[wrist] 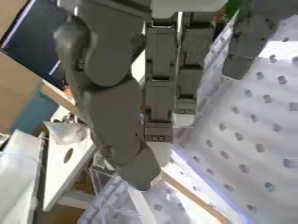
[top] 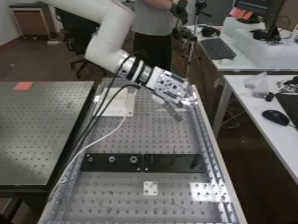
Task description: Grab the chopstick and place it in the clear container
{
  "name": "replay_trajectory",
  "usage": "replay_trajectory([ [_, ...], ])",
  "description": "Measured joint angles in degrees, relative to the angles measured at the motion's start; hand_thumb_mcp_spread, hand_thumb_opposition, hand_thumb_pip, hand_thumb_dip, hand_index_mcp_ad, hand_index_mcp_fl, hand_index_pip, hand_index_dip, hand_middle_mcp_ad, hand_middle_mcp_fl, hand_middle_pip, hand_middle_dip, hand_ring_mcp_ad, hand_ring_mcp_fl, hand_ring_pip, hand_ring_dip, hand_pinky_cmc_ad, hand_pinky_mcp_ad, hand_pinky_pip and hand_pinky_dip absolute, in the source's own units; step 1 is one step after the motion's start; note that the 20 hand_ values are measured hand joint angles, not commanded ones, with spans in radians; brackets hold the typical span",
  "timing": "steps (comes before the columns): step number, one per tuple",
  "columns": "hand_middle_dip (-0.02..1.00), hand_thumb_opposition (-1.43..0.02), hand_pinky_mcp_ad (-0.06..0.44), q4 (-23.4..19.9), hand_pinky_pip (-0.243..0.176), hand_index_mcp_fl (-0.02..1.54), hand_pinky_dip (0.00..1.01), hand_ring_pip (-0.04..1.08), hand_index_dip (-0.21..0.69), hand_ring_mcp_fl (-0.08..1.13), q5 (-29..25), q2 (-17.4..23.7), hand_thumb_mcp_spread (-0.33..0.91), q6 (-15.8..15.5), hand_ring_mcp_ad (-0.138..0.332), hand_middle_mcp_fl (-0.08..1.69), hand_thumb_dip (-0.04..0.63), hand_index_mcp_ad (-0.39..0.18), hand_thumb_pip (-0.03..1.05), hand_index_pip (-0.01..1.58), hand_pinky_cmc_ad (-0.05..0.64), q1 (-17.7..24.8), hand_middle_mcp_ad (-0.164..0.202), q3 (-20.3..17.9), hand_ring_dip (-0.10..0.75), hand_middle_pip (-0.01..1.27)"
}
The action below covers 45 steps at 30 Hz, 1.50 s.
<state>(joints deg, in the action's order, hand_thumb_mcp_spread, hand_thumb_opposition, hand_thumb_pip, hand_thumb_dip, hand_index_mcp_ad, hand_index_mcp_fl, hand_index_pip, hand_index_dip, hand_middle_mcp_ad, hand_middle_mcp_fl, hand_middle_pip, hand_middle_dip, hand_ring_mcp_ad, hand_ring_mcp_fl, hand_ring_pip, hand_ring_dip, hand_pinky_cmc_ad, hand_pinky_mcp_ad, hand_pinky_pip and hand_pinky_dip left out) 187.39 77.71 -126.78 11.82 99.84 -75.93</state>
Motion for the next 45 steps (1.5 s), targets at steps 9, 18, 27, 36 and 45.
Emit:
replay_trajectory([
  [9,0.7,-1.1,0.332,-0.4,0.035,1.2,0.17,0.12,0.417,0.65,-0.3,0.6,0.81,-0.2,0.024,1.28,0.29,-0.239,0.42,0.47,0.367,0.3,0.028,-0.5,0.609,0.26],
  [18,0.68,-1.1,0.328,0.0,0.035,1.2,0.17,0.12,0.429,0.65,0.2,0.7,0.81,-2.9,0.021,1.29,0.29,-0.237,0.42,0.47,0.367,0.7,0.038,0.0,0.609,0.26],
  [27,0.68,-1.12,0.328,0.3,0.033,1.22,0.17,0.12,0.442,0.62,0.7,0.4,0.79,-5.4,0.021,1.28,0.29,-0.237,0.42,0.44,0.365,1.1,0.038,0.9,0.597,0.27],
  [36,0.69,-1.11,0.328,0.5,0.033,1.23,0.17,0.12,0.443,0.58,1.3,0.0,0.7,-6.7,0.038,1.32,0.286,-0.237,0.4,0.43,0.375,1.5,0.038,1.5,0.609,0.25],
  [45,0.69,-0.93,0.328,0.1,0.033,1.06,0.19,0.11,0.407,0.47,1.6,-0.4,0.6,-6.6,0.052,1.13,0.3,-0.237,0.45,0.26,0.375,1.5,0.038,1.8,0.579,0.17],
])
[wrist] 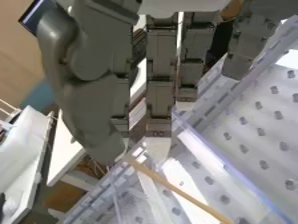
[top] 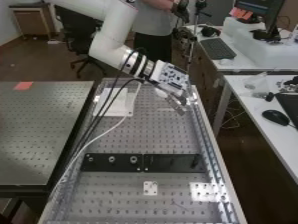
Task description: Grab the chopstick and place it in the clear container
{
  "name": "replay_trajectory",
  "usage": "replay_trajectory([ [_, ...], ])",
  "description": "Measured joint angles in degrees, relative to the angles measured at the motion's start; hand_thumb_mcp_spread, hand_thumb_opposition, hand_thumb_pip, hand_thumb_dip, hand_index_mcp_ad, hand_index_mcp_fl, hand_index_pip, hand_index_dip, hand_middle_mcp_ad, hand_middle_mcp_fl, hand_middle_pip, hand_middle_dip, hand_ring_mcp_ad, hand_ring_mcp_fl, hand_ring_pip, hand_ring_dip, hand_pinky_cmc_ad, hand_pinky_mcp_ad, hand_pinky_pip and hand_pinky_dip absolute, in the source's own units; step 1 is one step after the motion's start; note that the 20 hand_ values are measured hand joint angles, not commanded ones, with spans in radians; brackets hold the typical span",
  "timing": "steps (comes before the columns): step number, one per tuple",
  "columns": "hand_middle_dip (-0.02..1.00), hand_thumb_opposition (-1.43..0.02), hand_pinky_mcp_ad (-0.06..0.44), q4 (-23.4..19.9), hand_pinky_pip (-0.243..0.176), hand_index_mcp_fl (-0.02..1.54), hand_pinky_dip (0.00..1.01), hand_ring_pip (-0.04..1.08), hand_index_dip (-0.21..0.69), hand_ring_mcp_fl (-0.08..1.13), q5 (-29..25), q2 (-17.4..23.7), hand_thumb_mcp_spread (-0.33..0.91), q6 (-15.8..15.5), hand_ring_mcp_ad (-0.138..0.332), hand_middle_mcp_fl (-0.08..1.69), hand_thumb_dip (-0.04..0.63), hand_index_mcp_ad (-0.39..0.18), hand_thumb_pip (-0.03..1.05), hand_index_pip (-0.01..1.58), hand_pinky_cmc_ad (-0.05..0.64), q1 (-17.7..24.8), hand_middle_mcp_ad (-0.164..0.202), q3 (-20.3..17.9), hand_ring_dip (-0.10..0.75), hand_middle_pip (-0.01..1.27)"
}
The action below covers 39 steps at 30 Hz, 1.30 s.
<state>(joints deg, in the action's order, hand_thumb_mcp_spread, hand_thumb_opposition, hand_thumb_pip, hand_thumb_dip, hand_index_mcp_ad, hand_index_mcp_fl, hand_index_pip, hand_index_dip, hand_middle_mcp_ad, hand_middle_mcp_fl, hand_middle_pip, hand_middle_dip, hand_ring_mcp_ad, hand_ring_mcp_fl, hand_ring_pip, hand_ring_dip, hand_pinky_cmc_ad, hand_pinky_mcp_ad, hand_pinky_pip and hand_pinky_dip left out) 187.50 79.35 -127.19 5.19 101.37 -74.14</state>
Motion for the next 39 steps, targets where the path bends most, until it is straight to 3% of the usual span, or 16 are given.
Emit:
replay_trajectory([
  [7,0.69,-0.9,0.332,-0.5,0.019,1.0,0.23,0.11,0.393,0.45,0.9,0.0,0.58,0.0,0.058,1.09,0.312,-0.237,0.47,0.21,0.375,0.0,0.037,0.1,0.571,0.16],
  [8,0.68,-0.89,0.328,-0.7,0.002,1.0,0.23,0.1,0.386,0.43,0.9,0.0,0.57,0.0,0.052,1.05,0.316,-0.237,0.48,0.18,0.377,0.0,0.038,0.1,0.559,0.16],
  [11,0.69,-0.88,0.332,-1.6,0.0,0.87,0.25,0.1,0.386,0.36,0.9,0.3,0.55,-0.1,0.056,0.99,0.316,-0.239,0.49,0.1,0.38,-0.1,0.037,0.3,0.546,0.13],
  [14,0.68,-0.87,0.332,-2.7,-0.019,0.84,0.28,0.09,0.386,0.33,0.8,0.8,0.52,-0.1,0.052,0.92,0.316,-0.237,0.49,0.09,0.394,-0.4,0.038,0.5,0.546,0.12],
  [21,0.69,-0.82,0.328,-6.7,-0.059,0.5,0.38,0.09,0.4,0.18,0.9,3.8,0.41,-1.4,0.058,0.53,0.274,-0.237,0.42,0.02,0.428,-1.6,0.038,-0.4,0.51,0.08],
  [25,0.58,-0.76,0.323,-10.5,-0.093,0.46,0.43,0.09,0.436,0.1,0.7,8.2,0.35,-5.2,0.084,0.37,0.213,-0.237,0.38,0.02,0.461,-3.0,0.038,-3.4,0.452,0.08],
  [30,0.47,-0.7,0.361,-13.4,-0.099,0.4,0.45,0.09,0.443,0.04,1.2,13.0,0.27,-10.7,0.117,0.24,0.14,-0.234,0.35,0.02,0.478,-4.6,0.042,-6.9,0.368,0.08],
  [32,0.43,-0.67,0.36,-14.7,-0.108,0.4,0.44,0.09,0.445,0.03,1.6,15.5,0.24,-13.9,0.134,0.23,0.113,-0.22,0.35,0.02,0.476,-5.3,0.045,-8.9,0.328,0.08],
  [37,0.42,-0.66,0.377,-17.3,-0.105,0.37,0.45,0.1,0.445,0.01,4.2,20.5,0.24,-22.3,0.136,0.22,0.101,-0.222,0.35,0.02,0.494,-6.8,0.061,-12.9,0.298,0.09],
  [39,0.39,-0.66,0.38,-17.8,-0.094,0.35,0.39,0.1,0.428,0.01,5.8,21.9,0.24,-25.8,0.136,0.21,0.086,-0.222,0.36,0.02,0.494,-7.3,0.061,-14.0,0.265,0.1],
])
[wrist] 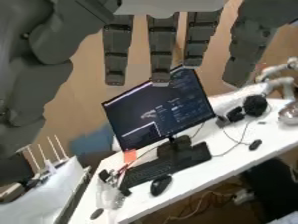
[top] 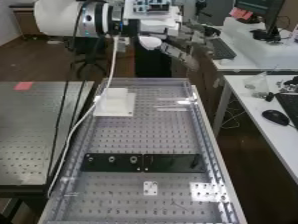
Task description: Grab the chopstick and place it in the clear container
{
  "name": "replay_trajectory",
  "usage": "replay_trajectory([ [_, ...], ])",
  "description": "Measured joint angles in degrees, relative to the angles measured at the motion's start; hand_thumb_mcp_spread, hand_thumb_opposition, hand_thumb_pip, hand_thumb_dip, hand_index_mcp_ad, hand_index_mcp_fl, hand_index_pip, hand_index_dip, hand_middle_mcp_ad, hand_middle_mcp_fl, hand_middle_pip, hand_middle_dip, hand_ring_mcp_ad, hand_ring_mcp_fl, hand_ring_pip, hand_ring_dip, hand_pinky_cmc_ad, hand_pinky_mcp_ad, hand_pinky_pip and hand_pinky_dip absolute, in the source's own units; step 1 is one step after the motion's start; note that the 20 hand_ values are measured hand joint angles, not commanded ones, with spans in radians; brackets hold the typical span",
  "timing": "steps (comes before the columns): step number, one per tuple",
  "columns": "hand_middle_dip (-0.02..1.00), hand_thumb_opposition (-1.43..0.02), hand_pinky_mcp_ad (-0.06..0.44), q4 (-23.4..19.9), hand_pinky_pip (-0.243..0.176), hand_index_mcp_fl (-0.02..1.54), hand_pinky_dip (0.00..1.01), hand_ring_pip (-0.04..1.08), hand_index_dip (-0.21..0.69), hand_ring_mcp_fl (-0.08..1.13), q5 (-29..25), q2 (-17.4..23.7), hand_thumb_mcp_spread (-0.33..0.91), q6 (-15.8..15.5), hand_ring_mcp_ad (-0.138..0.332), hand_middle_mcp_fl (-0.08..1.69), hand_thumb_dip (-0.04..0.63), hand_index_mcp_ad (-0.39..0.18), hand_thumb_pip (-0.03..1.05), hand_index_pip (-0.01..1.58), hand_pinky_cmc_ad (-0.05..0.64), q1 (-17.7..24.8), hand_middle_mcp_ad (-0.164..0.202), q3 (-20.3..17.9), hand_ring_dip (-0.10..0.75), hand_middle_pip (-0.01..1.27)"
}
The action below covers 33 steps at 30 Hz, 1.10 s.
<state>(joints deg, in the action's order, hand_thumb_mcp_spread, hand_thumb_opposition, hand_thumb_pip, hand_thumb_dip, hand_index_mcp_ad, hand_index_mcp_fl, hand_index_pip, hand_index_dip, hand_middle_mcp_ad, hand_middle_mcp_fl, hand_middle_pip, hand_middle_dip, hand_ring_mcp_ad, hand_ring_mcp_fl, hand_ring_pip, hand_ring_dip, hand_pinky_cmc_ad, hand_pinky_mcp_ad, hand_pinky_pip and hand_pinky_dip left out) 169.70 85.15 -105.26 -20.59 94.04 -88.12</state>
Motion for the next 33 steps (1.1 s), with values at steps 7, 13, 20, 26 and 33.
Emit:
replay_trajectory([
  [7,0.35,-0.67,0.38,1.0,-0.021,0.28,0.25,0.1,0.363,0.01,6.6,4.5,0.21,-14.6,0.136,0.21,0.079,-0.222,0.45,0.02,0.508,-1.9,0.061,-2.4,0.229,0.1],
  [13,0.35,-0.67,0.38,4.2,0.002,0.26,0.2,0.1,0.314,0.01,8.2,6.7,0.18,-24.6,0.134,0.21,0.079,-0.222,0.48,0.03,0.508,-2.2,0.061,-2.6,0.229,0.1],
  [20,0.34,-0.67,0.38,6.6,0.003,0.24,0.18,0.1,0.29,0.01,5.2,7.6,0.16,-26.1,0.133,0.21,0.079,-0.234,0.48,0.04,0.508,-1.8,0.051,-2.4,0.229,0.1],
  [26,0.34,-0.67,0.403,6.9,0.003,0.24,0.18,0.1,0.293,0.04,-2.4,8.1,0.16,-24.6,0.136,0.21,0.079,-0.22,0.48,0.04,0.508,-0.5,0.061,-2.5,0.229,0.1],
  [33,0.34,-0.65,0.41,7.7,0.003,0.27,0.19,0.1,0.295,0.04,-3.7,8.3,0.16,-23.7,0.136,0.21,0.079,-0.223,0.48,0.04,0.541,0.4,0.058,-1.9,0.229,0.1],
])
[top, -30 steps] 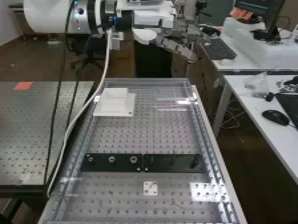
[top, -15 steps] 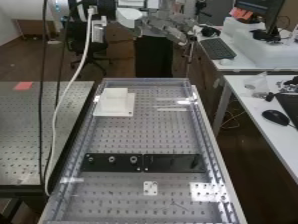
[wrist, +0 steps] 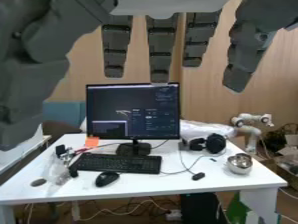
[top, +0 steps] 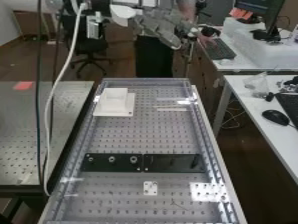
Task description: Grab the chopstick and place it in the clear container
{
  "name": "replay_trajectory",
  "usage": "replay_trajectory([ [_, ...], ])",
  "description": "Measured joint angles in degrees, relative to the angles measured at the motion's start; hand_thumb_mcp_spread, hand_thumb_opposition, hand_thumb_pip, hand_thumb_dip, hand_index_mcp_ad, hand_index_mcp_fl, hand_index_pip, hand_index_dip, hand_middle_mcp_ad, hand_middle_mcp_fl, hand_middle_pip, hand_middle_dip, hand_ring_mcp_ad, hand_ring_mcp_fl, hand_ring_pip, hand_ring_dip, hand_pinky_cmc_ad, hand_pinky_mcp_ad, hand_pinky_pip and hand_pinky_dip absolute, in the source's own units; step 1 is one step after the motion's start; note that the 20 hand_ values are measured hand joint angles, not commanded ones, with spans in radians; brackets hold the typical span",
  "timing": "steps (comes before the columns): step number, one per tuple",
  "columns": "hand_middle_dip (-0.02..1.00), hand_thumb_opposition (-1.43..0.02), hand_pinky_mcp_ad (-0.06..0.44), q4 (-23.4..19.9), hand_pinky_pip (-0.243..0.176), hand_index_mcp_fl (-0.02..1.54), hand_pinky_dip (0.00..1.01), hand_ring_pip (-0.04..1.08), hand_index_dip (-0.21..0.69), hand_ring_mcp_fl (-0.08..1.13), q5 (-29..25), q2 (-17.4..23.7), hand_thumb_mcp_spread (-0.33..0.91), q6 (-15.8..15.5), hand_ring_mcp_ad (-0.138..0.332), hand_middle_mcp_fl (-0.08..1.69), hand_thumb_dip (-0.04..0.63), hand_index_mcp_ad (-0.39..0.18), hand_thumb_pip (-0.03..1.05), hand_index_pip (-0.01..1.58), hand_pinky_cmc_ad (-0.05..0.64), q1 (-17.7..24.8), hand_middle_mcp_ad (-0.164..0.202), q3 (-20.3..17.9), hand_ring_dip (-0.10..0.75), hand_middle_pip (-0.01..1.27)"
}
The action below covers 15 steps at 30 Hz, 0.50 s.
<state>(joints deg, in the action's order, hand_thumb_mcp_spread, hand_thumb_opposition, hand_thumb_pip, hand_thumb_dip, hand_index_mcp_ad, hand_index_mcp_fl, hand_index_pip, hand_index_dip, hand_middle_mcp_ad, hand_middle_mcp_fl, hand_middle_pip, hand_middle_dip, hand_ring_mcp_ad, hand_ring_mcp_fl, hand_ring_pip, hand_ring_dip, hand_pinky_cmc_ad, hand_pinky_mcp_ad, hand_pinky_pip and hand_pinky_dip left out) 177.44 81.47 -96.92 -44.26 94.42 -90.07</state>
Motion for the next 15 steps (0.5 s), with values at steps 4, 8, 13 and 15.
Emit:
replay_trajectory([
  [4,0.34,-0.65,0.412,0.7,0.003,0.27,0.2,0.1,0.295,0.04,-0.6,0.0,0.16,0.5,0.136,0.21,0.079,-0.223,0.44,0.04,0.56,0.7,0.056,0.6,0.229,0.1],
  [8,0.34,-0.65,0.412,0.8,0.003,0.27,0.2,0.1,0.304,0.04,-1.0,-0.1,0.16,1.8,0.136,0.21,0.079,-0.223,0.44,0.04,0.56,1.0,0.054,0.7,0.229,0.1],
  [13,0.34,-0.66,0.412,0.7,0.003,0.27,0.2,0.1,0.304,0.04,-1.6,-0.3,0.16,2.8,0.136,0.21,0.079,-0.225,0.45,0.04,0.56,1.2,0.056,0.7,0.229,0.1],
  [15,0.34,-0.66,0.412,0.8,0.003,0.27,0.2,0.1,0.304,0.04,-1.8,-0.4,0.16,2.9,0.136,0.21,0.077,-0.223,0.45,0.04,0.56,1.2,0.058,0.8,0.229,0.1],
])
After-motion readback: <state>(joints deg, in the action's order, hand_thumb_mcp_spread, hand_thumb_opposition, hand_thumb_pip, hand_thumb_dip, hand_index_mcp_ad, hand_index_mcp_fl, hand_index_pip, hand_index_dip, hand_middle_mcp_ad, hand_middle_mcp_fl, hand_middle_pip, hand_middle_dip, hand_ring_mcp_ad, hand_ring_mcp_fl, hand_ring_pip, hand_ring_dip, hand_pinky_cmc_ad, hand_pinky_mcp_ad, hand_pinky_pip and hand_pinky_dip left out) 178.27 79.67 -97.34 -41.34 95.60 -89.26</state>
